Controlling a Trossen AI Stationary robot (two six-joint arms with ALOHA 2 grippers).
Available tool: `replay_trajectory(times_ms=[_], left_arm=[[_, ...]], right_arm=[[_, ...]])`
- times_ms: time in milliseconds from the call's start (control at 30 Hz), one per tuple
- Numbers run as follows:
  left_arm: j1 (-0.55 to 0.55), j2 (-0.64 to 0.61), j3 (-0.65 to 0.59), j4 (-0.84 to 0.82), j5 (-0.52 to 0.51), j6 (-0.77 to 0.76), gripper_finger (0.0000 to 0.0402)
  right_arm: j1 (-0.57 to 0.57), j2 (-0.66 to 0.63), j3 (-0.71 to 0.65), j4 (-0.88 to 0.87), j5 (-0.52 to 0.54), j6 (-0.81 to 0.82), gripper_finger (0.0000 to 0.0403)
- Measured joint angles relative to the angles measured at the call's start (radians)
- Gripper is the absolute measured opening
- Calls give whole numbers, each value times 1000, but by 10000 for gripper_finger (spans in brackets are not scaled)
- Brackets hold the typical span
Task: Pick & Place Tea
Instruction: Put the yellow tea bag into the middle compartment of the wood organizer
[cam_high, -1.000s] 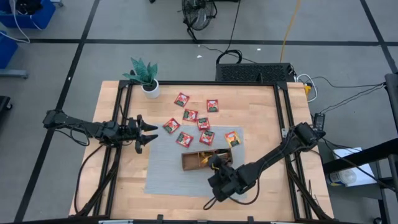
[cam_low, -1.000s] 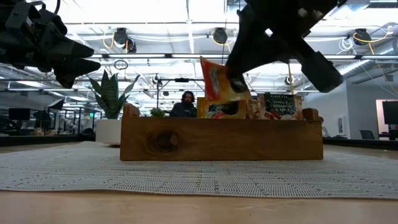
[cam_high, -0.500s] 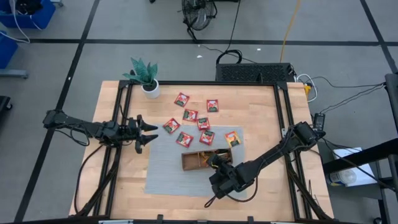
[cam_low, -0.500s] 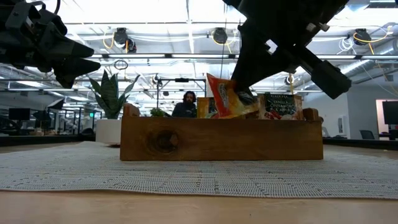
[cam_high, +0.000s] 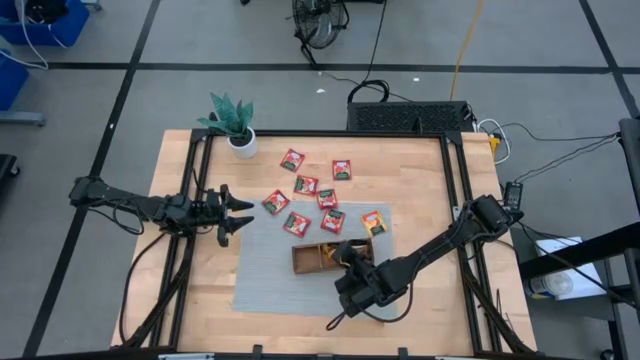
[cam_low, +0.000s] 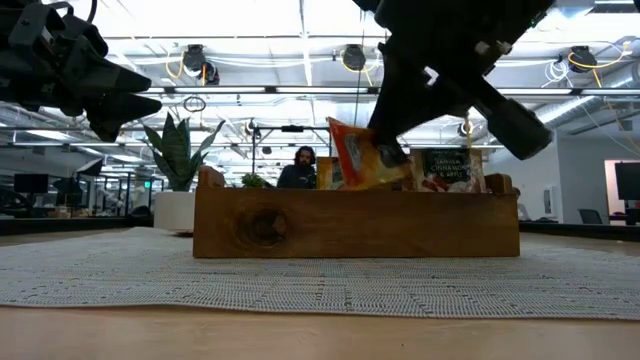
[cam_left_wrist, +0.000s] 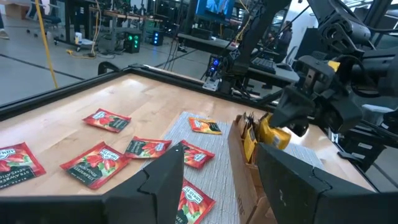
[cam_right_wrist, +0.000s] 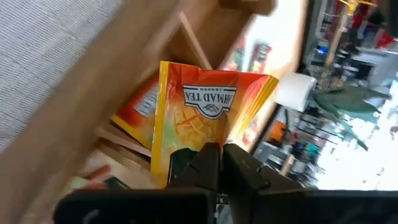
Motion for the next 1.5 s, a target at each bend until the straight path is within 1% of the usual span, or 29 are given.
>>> replay_trajectory(times_ms=[167, 400, 467, 567, 633, 700, 733, 867, 900, 933, 1000, 1100, 1133, 1200, 1267, 1400, 1433, 1500], left_arm=[[0, 0, 0, 0, 0, 0, 205], [0, 0, 0, 0, 0, 0, 205], [0, 0, 0, 0, 0, 0, 205], [0, 0, 0, 0, 0, 0, 205], [0, 0, 0, 0, 0, 0, 205], [0, 0, 0, 0, 0, 0, 205], [0, 0, 0, 0, 0, 0, 205], [0, 0, 0, -2, 0, 0, 205], [0, 0, 0, -2, 0, 0, 205], [0, 0, 0, -1, 0, 0, 205], [0, 0, 0, -2, 0, 0, 205], [0, 0, 0, -1, 0, 0, 205], [0, 0, 0, -1, 0, 0, 205], [0, 0, 0, -1, 0, 0, 205], [0, 0, 0, -2, 0, 0, 205], [0, 0, 0, -2, 0, 0, 205], [0, 0, 0, -2, 0, 0, 205], [0, 0, 0, -2, 0, 0, 205]], right_arm=[[-10, 0, 0, 1, -4, 1, 41], [-14, 0, 0, 3, 1, 1, 94], [-13, 0, 0, 15, 28, 1, 107], [-13, -6, 0, 51, 105, 20, 121], [-14, -26, 0, 76, 93, 84, 126], [-21, -57, 0, 80, -2, 176, 127], [-28, -76, 0, 83, -67, 222, 127], [-71, -142, -1, 86, -435, 379, 121], [-84, -152, -1, 108, -514, 397, 117], [-93, -158, 0, 129, -553, 409, 111], [-101, -158, 2, 135, -566, 368, 85], [-104, -148, 67, 65, -490, 194, 20], [-109, -144, 109, 55, -473, 162, 11], [-125, -139, 192, 27, -489, 174, 5], [-153, -125, 234, -18, -563, 230, 1], [-209, -84, 179, -52, -708, 327, 0], [-221, -76, 156, -32, -732, 338, 0], [-237, -66, 103, 2, -734, 344, 0]])
